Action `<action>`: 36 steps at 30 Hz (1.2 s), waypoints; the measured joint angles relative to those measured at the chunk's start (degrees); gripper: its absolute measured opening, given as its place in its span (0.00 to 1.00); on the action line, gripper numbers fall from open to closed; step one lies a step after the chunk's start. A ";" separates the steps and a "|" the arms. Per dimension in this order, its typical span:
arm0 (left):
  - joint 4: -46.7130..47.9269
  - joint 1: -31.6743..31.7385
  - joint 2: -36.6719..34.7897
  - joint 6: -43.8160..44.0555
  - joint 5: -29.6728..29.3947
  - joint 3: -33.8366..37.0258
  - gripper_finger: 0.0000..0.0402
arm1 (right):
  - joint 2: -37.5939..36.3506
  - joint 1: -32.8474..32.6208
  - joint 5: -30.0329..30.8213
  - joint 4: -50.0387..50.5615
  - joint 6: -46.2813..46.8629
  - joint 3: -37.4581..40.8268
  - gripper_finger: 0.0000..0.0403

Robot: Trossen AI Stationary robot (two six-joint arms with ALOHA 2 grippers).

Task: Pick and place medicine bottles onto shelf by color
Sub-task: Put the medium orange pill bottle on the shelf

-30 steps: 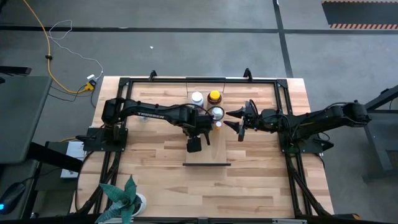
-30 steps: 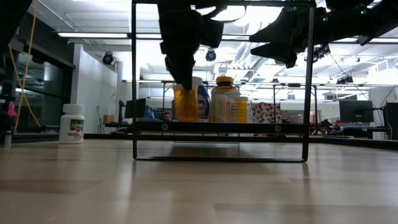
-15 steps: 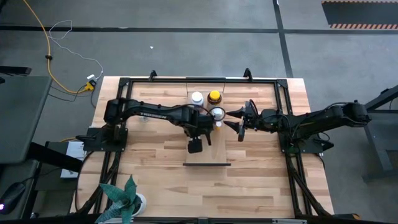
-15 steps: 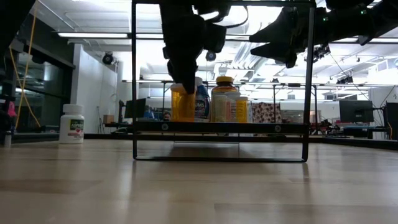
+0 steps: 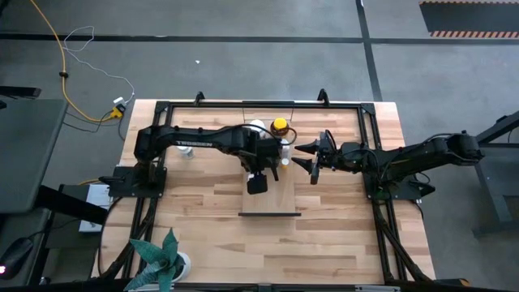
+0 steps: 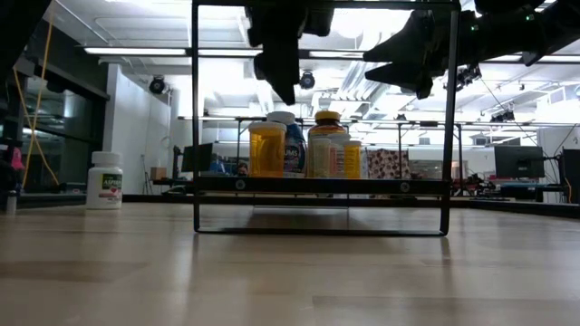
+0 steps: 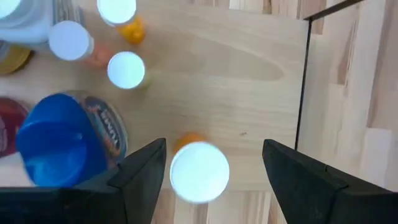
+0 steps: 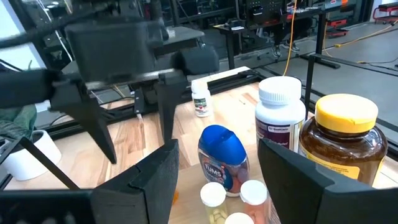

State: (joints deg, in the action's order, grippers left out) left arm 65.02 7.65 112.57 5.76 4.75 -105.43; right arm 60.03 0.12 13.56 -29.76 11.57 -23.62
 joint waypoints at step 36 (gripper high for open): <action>1.18 0.25 -0.20 0.67 -0.66 6.36 0.00 | 0.00 -0.02 -0.01 -0.15 0.11 0.00 0.52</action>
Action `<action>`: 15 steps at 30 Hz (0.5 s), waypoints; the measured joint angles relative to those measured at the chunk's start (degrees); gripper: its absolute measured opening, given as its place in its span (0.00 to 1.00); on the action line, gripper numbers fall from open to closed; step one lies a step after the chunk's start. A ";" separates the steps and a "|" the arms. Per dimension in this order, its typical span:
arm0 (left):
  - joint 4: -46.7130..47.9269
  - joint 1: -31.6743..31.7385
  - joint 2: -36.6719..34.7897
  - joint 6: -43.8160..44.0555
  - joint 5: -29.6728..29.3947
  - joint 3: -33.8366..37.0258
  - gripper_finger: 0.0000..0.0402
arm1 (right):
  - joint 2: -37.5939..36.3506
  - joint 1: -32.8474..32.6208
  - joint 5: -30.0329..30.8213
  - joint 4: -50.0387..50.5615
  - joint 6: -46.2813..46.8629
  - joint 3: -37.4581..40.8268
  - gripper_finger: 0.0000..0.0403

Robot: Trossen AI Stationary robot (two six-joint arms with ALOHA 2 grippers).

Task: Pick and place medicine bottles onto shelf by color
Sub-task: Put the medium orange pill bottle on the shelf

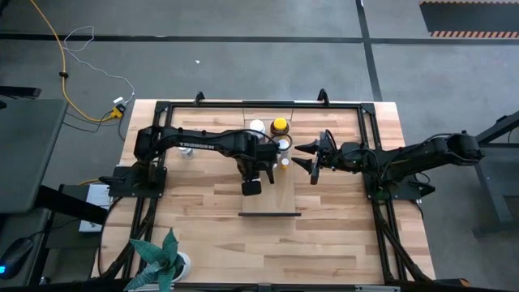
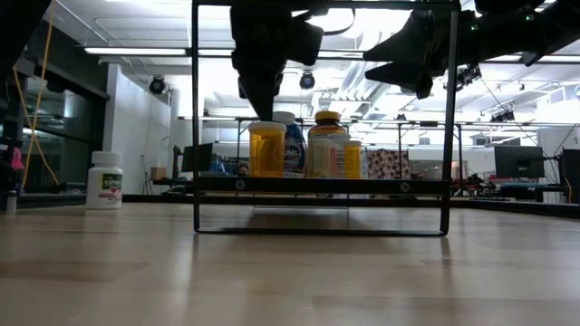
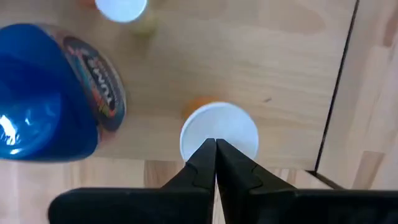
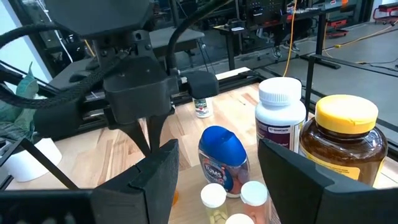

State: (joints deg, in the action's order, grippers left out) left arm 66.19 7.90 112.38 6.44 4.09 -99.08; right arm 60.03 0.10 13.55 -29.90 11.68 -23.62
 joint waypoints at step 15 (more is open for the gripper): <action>-3.20 0.34 0.79 -0.63 -0.61 0.03 0.00 | 0.00 0.02 0.01 -0.05 0.02 0.00 0.52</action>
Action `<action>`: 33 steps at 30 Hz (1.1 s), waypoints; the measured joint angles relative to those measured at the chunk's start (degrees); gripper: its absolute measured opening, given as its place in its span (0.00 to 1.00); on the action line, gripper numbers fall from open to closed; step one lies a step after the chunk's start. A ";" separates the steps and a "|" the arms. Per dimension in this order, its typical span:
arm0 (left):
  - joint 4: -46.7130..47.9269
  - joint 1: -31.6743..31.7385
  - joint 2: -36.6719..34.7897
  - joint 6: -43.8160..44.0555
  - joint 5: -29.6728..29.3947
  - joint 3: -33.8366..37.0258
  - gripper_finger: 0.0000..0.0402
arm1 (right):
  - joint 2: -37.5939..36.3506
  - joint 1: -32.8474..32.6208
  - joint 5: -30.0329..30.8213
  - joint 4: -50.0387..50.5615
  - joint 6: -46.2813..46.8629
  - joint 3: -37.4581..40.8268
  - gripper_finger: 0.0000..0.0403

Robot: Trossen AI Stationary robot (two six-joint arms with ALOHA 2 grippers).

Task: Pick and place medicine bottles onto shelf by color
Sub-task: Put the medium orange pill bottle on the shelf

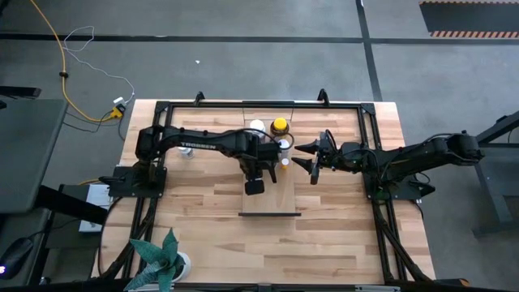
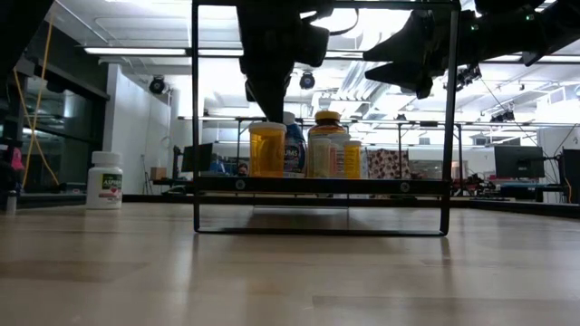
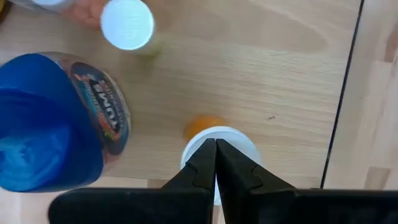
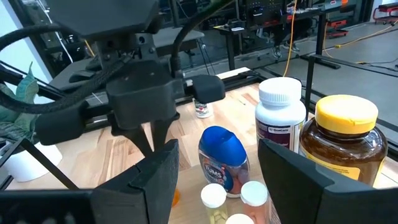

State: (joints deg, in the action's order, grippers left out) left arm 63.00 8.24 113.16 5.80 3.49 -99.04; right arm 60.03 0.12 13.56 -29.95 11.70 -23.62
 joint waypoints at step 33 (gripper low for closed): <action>1.26 -0.01 -0.50 0.49 -4.39 -3.13 0.00 | 0.00 0.00 -0.01 -0.52 -0.15 0.00 0.52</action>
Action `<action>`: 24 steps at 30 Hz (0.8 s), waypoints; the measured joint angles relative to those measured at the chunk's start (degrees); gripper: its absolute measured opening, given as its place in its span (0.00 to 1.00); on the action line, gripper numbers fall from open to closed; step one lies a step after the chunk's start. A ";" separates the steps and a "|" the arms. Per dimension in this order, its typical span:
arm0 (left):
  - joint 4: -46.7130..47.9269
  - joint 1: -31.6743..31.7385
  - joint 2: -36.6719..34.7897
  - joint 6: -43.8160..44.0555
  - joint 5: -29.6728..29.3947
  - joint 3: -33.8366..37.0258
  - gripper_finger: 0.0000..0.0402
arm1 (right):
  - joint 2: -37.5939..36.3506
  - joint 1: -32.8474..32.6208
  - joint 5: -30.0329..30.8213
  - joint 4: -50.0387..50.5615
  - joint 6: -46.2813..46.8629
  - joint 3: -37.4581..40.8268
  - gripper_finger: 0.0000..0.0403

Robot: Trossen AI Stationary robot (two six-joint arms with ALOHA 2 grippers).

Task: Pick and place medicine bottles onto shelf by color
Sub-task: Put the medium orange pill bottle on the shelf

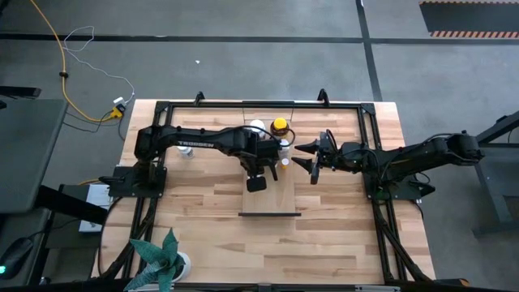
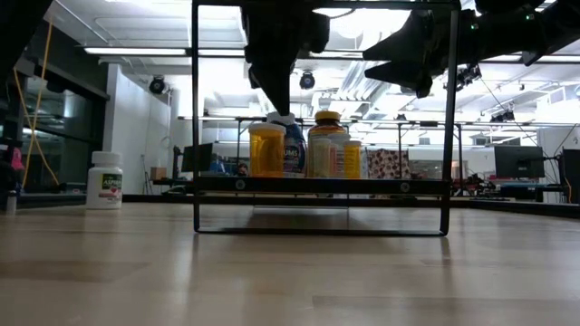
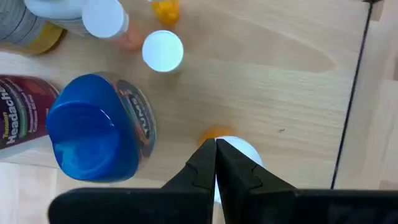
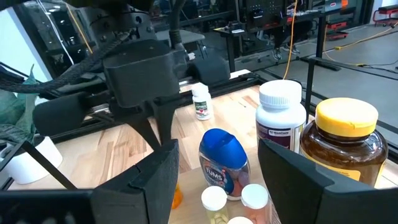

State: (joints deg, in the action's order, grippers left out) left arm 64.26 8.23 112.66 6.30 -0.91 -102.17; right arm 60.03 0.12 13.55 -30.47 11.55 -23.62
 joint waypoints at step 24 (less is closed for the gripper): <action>-11.95 -1.54 -12.70 10.36 7.93 24.85 0.00 | 0.00 -0.02 -0.01 0.24 0.28 0.00 0.52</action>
State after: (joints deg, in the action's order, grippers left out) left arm 52.31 6.69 99.96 16.66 7.02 -77.33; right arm 60.03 0.10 13.54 -30.23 11.84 -23.62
